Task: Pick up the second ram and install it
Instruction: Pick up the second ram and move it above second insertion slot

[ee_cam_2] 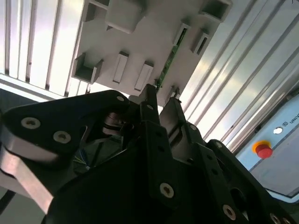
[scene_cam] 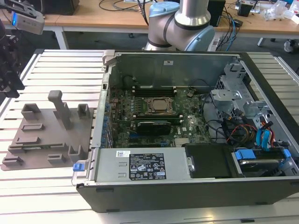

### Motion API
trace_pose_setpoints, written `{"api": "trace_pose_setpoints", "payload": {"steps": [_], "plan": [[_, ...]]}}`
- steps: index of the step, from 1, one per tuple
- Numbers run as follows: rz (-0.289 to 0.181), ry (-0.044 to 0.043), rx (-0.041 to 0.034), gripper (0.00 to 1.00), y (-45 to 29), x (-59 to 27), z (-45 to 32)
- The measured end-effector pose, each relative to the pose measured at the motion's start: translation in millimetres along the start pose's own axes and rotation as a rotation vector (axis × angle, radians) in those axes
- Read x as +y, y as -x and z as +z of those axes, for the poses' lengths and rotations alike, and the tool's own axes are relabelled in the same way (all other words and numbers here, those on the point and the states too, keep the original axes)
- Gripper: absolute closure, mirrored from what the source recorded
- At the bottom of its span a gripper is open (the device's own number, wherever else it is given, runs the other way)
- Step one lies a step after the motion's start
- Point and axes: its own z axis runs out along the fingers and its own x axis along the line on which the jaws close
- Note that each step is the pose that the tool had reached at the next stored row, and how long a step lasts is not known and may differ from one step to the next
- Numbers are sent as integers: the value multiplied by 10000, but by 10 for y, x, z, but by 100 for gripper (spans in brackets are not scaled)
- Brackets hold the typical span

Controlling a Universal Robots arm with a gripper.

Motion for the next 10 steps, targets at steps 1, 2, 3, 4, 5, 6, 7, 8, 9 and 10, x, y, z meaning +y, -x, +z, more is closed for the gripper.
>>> {"api": "trace_pose_setpoints", "payload": {"steps": [1, 2, 3, 4, 5, 6, 7, 8, 9, 10], "plan": [[-1, -3, -3, 70, -14, -1, 4], [1, -1, -1, 70, -95, -9, 17], [-2, -3, -3, 70, -157, -18, 64], [0, -1, -1, 70, -166, -19, 91], [2, -2, -2, 70, -169, -20, 118], [2, -1, -1, 70, -170, -21, 136], [1, -1, -1, 70, -174, -23, 182], [0, 0, -1, 70, -175, -25, 216], [-1, 0, -1, 70, -177, -27, 271], [-1, 0, 0, 70, -177, -29, 307]]}}
